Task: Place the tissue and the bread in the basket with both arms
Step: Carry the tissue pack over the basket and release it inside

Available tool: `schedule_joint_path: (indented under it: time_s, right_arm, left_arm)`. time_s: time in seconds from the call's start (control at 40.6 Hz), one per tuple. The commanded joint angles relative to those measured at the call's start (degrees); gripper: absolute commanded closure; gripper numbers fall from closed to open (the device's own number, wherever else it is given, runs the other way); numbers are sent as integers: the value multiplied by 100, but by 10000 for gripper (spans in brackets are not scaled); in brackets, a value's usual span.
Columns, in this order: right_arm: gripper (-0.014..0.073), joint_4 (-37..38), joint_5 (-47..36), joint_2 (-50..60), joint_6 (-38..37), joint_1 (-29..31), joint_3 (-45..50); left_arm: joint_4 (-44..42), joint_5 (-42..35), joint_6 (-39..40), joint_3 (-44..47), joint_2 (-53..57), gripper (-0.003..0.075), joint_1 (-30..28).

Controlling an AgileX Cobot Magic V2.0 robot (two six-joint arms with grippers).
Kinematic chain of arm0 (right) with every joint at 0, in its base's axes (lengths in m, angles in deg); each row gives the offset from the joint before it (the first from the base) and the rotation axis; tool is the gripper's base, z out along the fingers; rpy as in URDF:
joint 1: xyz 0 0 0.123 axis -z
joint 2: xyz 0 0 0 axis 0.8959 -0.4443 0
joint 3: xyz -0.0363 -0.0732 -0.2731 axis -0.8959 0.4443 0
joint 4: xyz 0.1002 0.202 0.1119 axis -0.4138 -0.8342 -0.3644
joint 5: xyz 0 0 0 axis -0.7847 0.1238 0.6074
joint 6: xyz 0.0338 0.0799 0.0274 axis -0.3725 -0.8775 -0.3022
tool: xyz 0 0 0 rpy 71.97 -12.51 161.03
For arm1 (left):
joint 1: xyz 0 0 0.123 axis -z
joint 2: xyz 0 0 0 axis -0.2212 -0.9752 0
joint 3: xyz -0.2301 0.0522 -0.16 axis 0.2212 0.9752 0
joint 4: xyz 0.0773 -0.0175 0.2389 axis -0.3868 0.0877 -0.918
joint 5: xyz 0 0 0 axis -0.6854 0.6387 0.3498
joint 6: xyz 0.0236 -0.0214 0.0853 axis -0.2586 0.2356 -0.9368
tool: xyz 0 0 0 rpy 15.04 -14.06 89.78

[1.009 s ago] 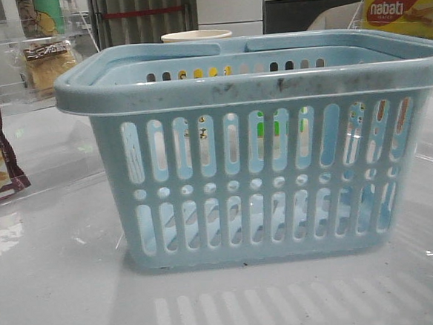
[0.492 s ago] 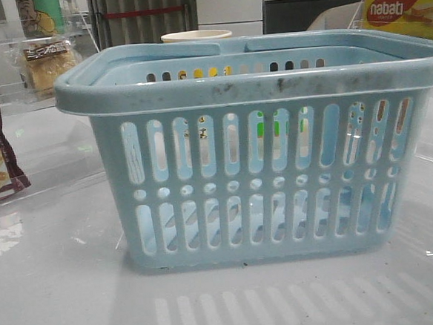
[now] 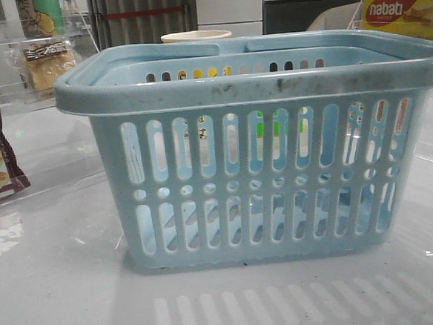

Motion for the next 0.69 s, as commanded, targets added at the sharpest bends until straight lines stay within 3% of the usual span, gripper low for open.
schedule_joint_path:
  time_s: [0.0, 0.172, 0.32, 0.369, 0.541, 0.665]
  right_arm:
    - [380, -60, -905, -23, 10, -496, 272]
    - [380, -128, -1928, -515, 10, -1014, 842]
    - [365, -214, -2342, -1047, 10, -1058, 888]
    - [320, -214, -2464, -1176, 10, -1051, 888]
    - [10, -192, -2785, -1454, 10, -1051, 888]
    - [-29, -103, -2657, -1377, 10, -1051, 845]
  left_arm:
    - [28, -464, 41, -167, -10, 214, 3]
    - [28, -464, 41, -167, -10, 214, 3]
    - [28, -464, 41, -167, -10, 214, 3]
    - [28, -464, 41, -167, -10, 214, 3]
    - [28, -464, 41, -131, -10, 214, 3]
    - [28, -464, 41, -131, -10, 214, 3]
